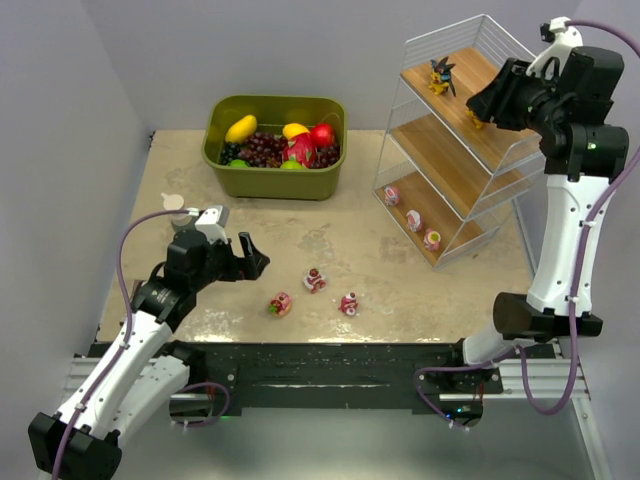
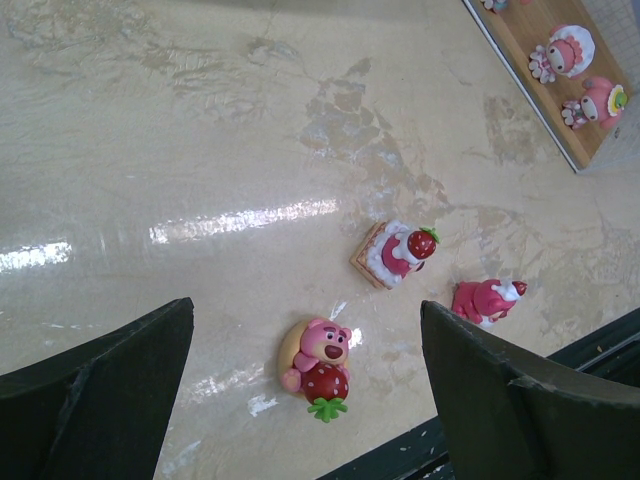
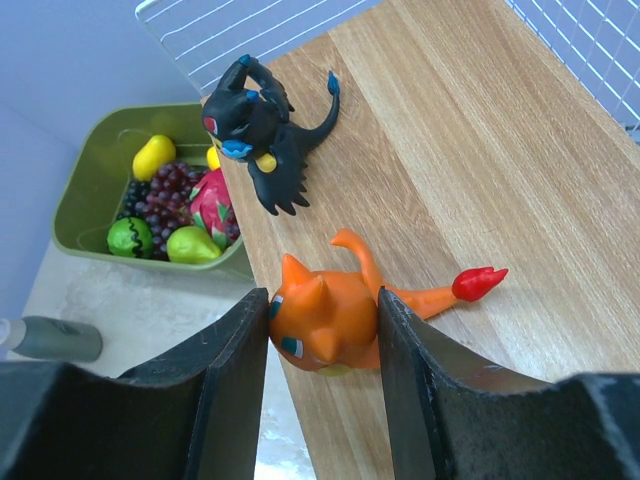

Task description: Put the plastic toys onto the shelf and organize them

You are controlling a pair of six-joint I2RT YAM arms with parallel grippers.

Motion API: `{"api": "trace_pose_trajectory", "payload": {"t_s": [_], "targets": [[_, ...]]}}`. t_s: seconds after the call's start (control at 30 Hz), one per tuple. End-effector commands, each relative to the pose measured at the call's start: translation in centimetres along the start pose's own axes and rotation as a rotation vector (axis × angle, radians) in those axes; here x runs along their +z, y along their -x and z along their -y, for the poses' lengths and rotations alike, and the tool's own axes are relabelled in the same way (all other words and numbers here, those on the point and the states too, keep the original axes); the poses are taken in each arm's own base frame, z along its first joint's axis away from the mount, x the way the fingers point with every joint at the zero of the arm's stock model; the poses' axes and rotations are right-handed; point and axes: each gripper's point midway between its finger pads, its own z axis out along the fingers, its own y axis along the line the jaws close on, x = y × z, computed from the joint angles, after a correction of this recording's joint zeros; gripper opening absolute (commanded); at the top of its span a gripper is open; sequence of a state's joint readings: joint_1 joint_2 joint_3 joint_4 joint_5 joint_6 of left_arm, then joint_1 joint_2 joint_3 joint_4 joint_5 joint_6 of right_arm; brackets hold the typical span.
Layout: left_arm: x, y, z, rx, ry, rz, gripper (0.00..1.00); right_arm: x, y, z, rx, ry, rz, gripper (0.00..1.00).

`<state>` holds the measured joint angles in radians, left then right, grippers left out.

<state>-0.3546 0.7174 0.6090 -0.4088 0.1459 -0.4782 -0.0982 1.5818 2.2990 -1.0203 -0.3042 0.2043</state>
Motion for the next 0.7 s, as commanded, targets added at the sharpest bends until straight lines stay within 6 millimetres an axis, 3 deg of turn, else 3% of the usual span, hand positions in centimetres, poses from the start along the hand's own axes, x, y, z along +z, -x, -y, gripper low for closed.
{"api": "trace_pose_trajectory", "payload": {"t_s": [0.0, 0.27, 0.43, 0.67], "targets": [[-0.11, 0.64, 0.47, 0.022, -0.026, 0.028, 1.0, -1.35, 0.23, -0.96, 0.043, 0.064, 0.006, 0.02], [-0.1, 0.67, 0.41, 0.021, -0.022, 0.03, 1.0, -1.94, 0.51, -1.54, 0.089, 0.094, 0.008, 0.06], [-0.12, 0.7, 0.41, 0.021, -0.02, 0.031, 0.99, -2.11, 1.03, -1.57, 0.115, 0.107, 0.017, 0.0], [-0.07, 0.62, 0.35, 0.021, -0.017, 0.029, 1.0, -2.02, 0.91, -1.3, 0.119, 0.106, 0.011, 0.0]]}}
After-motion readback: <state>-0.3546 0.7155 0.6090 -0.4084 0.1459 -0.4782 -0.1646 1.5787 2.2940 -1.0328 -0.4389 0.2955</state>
